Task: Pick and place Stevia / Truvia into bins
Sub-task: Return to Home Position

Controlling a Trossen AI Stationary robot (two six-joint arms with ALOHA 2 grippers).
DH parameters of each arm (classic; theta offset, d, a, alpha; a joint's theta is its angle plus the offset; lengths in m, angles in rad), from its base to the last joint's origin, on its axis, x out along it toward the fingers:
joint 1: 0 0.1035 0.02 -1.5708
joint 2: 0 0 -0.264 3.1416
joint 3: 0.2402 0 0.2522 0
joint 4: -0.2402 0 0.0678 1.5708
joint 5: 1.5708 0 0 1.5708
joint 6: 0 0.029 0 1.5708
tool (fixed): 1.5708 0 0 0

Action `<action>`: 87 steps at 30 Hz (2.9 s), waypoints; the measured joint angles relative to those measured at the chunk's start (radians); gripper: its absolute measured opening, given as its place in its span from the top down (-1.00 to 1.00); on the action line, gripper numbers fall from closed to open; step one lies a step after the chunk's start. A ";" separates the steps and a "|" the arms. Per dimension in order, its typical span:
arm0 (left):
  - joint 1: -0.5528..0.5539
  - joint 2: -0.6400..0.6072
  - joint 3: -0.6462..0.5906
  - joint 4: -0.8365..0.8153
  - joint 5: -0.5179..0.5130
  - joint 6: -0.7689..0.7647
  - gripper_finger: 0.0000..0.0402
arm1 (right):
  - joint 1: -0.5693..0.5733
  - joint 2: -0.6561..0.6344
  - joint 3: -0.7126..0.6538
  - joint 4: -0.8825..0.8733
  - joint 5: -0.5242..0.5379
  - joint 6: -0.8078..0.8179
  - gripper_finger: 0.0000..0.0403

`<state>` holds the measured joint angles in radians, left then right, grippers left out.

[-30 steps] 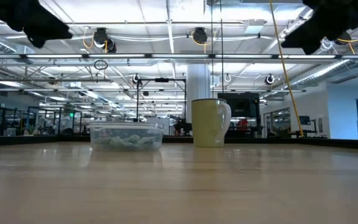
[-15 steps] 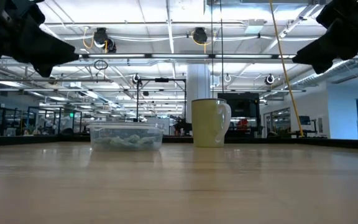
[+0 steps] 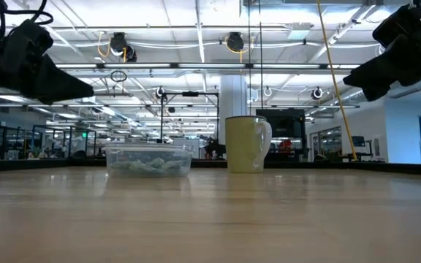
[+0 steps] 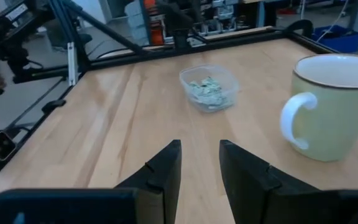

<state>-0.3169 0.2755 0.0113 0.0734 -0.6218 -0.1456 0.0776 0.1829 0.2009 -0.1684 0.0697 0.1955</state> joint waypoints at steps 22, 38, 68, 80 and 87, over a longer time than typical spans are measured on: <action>0.004 0.006 0.000 0.000 -0.059 0.112 0.36 | 0.002 -0.074 -0.076 0.125 -0.326 -0.097 0.48; 0.004 0.005 0.000 0.004 -0.057 0.112 0.36 | -0.005 -0.070 -0.182 0.284 -0.306 -0.014 0.48; 0.004 0.005 0.000 0.006 -0.058 0.112 0.36 | -0.005 -0.070 -0.186 0.284 -0.307 0.002 0.48; 0.004 0.005 0.000 0.006 -0.058 0.112 0.36 | -0.006 -0.070 -0.186 0.284 -0.307 0.002 0.48; 0.004 0.005 0.000 0.006 -0.058 0.112 0.36 | -0.005 -0.070 -0.186 0.284 -0.307 0.002 0.48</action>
<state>-0.3127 0.2810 0.0113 0.0792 -0.6797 -0.0334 0.0723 0.1131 0.0151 0.1154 -0.2378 0.1971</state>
